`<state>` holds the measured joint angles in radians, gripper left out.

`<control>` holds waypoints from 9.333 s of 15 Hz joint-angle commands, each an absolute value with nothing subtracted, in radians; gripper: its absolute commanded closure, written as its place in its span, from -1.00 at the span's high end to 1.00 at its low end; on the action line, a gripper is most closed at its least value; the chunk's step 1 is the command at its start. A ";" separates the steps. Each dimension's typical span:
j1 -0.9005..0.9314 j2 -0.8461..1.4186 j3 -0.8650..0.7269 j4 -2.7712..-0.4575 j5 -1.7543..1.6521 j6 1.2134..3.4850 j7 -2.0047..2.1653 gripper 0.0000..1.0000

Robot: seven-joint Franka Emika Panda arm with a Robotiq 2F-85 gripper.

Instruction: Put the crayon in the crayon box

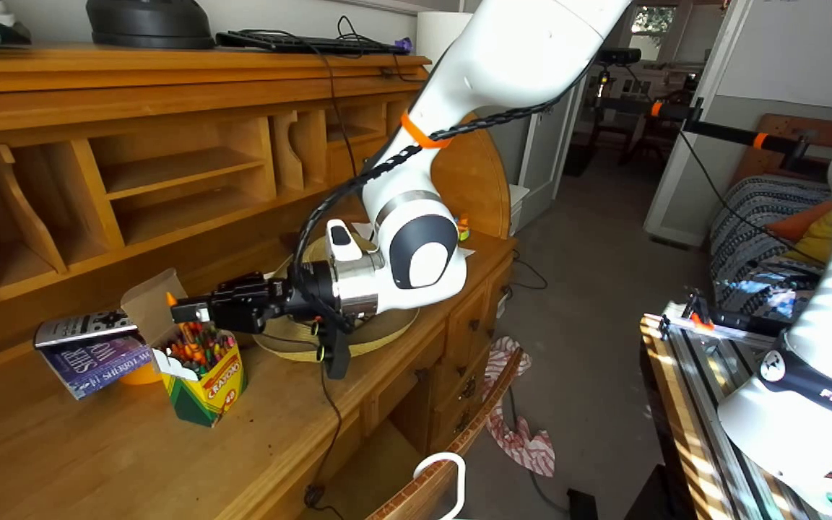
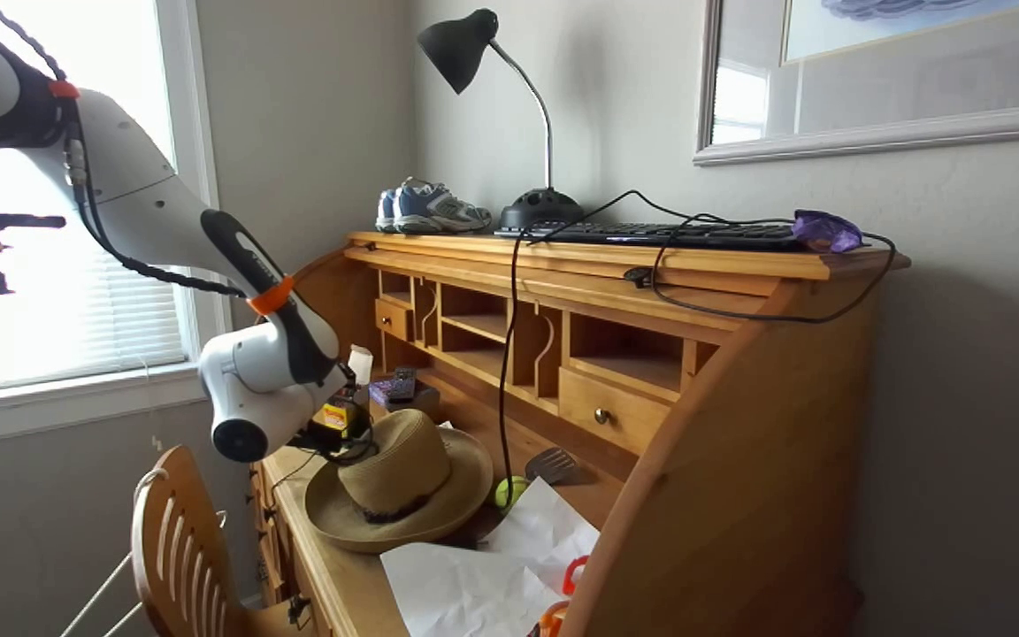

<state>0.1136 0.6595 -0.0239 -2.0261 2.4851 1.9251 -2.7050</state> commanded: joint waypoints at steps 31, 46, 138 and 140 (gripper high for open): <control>0.118 0.714 -0.024 -2.000 2.515 1.924 -2.701 -0.95; 0.104 0.702 -0.024 -2.023 2.487 1.874 -2.652 -0.95; 0.171 0.580 -0.035 -1.997 2.427 2.251 -2.570 -1.00; 0.170 0.575 -0.038 -2.006 2.400 2.262 -2.552 -1.00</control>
